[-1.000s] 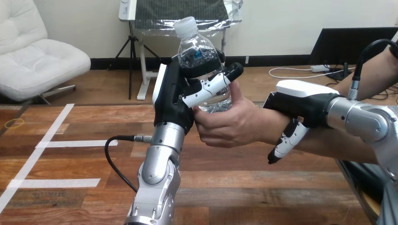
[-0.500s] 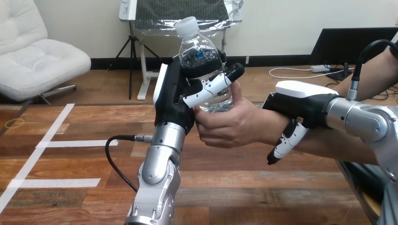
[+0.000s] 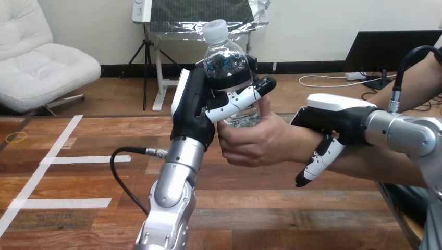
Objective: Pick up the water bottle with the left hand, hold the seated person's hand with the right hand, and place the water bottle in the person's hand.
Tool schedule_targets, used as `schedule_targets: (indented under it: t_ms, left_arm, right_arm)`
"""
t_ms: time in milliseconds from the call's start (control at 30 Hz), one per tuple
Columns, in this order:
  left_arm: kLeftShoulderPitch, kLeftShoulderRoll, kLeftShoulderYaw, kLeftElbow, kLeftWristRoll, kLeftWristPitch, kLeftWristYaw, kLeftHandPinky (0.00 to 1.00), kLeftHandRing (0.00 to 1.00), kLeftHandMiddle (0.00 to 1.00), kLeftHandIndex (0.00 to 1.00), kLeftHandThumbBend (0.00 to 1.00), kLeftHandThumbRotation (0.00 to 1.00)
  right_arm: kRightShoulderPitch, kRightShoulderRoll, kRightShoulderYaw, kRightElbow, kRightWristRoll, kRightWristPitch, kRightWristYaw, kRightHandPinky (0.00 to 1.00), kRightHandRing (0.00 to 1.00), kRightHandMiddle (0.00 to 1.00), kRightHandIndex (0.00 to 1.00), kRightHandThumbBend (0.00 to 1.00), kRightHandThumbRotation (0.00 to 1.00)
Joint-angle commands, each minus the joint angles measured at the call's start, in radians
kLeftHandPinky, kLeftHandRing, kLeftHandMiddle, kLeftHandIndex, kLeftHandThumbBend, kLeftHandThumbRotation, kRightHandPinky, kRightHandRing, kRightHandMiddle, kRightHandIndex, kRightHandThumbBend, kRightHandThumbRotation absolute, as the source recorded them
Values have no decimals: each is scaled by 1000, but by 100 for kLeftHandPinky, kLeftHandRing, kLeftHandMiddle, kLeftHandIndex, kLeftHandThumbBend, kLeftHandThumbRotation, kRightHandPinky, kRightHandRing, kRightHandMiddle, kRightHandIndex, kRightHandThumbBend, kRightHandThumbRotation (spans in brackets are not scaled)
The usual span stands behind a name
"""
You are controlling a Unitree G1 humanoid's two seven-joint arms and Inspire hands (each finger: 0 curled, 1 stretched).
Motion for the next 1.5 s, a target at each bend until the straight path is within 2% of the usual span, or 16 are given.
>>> schedule_targets:
  t_ms: [0, 200, 533, 633, 800, 967, 1167, 1467]
  left_arm:
    - [45, -25, -41, -66, 23, -3, -7, 52, 65, 69, 71, 81, 62]
    - [72, -1, -47, -113, 33, -3, 4, 59, 69, 72, 71, 78, 71]
    - [116, 44, -49, -186, 57, -2, 7, 74, 76, 76, 72, 73, 82]
    - [132, 57, -46, -212, 57, 1, 0, 78, 78, 78, 73, 73, 84]
    - [165, 75, -38, -257, 43, 15, -19, 82, 82, 81, 75, 74, 85]
    - [198, 78, -24, -292, 21, 26, -31, 82, 82, 82, 76, 76, 85]
    - [239, 77, -10, -331, -3, 31, -37, 77, 80, 80, 75, 77, 84]
    - [294, 89, 4, -378, -32, 28, -48, 73, 79, 79, 74, 74, 84]
  right_arm:
    - [-7, -22, -29, -49, 35, 6, 23, 40, 49, 56, 64, 96, 52]
    - [22, -43, -47, -74, 73, 10, 46, 50, 58, 64, 69, 99, 62]
    - [85, -71, -92, -123, 138, 16, 61, 56, 66, 71, 76, 100, 67]
    - [106, -82, -107, -149, 156, 35, 69, 57, 68, 73, 78, 100, 67]
    - [145, -93, -136, -204, 178, 107, 78, 59, 71, 78, 83, 100, 65]
    - [181, -96, -171, -241, 208, 145, 79, 61, 74, 81, 87, 100, 63]
    - [220, -108, -205, -282, 239, 178, 81, 63, 78, 86, 91, 100, 62]
    - [272, -126, -250, -330, 267, 197, 65, 69, 84, 90, 94, 100, 64]
